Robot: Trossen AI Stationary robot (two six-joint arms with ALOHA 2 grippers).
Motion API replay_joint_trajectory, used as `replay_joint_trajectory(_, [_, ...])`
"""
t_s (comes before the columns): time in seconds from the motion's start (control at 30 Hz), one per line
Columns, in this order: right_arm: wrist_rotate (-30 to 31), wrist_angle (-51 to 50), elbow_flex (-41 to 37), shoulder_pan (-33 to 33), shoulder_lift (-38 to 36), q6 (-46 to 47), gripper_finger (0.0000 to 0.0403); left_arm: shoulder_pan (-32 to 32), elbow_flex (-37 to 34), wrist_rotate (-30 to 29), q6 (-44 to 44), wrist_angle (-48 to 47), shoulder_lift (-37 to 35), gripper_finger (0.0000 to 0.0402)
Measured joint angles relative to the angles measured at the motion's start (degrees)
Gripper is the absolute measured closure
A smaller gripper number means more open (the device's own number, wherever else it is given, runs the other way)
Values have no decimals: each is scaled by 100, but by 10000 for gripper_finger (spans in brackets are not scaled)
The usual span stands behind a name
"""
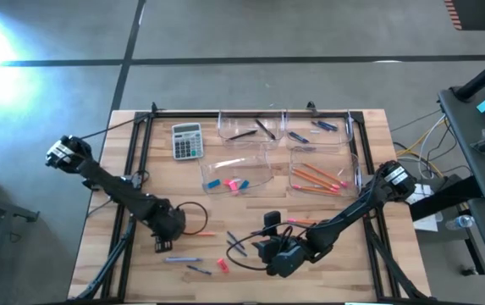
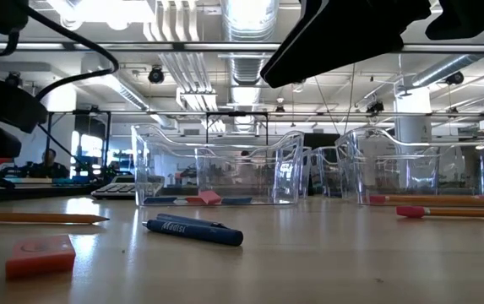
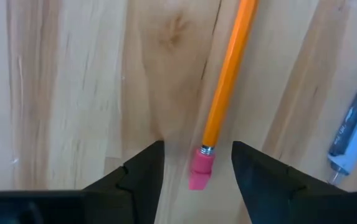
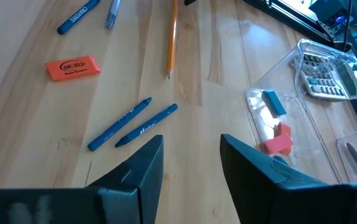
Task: Sort crayons/erasers/pens/pencils in bins
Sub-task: Put the orange pencil into the bottom right transparent bin
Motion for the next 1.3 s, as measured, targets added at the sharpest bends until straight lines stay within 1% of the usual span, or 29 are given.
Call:
replay_joint_trajectory(0.13, [0,6,0,-2,0,34,252,-95,-84,-121,-174,61,146,227])
replay_joint_trajectory(0.23, [0,6,0,-2,0,73,252,-167,-86,-165,-263,29,281,241])
replay_joint_trajectory(0.33, [0,6,0,-2,0,73,252,-221,-55,-235,-340,-23,423,274])
replay_joint_trajectory(0.57, [0,-1,-2,-2,0,86,252,-292,-9,-380,-592,-129,575,376])
replay_joint_trajectory(0.6, [0,-1,-2,-2,0,88,252,-292,-9,-379,-598,-127,573,386])
replay_joint_trajectory(0.73, [0,-1,-2,-2,0,86,252,-293,46,-436,-595,-189,462,390])
replay_joint_trajectory(0.87, [0,-3,-2,-2,0,78,252,-305,327,-597,-584,-582,131,396])
replay_joint_trajectory(0.93, [-1,-6,-2,6,-11,-2,252,-306,451,-791,-560,-845,-133,397])
replay_joint_trajectory(1.0, [1,-65,17,69,-78,-62,252,-305,618,-1048,-424,-656,-451,398])
replay_joint_trajectory(1.1, [-2,-216,211,194,-243,-50,252,-305,732,-1526,-269,-809,-851,399])
replay_joint_trajectory(1.17, [2,-274,280,273,-356,-51,252,-305,847,-1950,-53,-548,-1103,400])
replay_joint_trajectory(1.23, [2,-266,299,331,-424,-62,252,-304,848,-2364,345,-32,-1352,400])
replay_joint_trajectory(1.3, [9,-312,288,341,-468,-51,252,-288,818,-2618,1016,893,-1514,400])
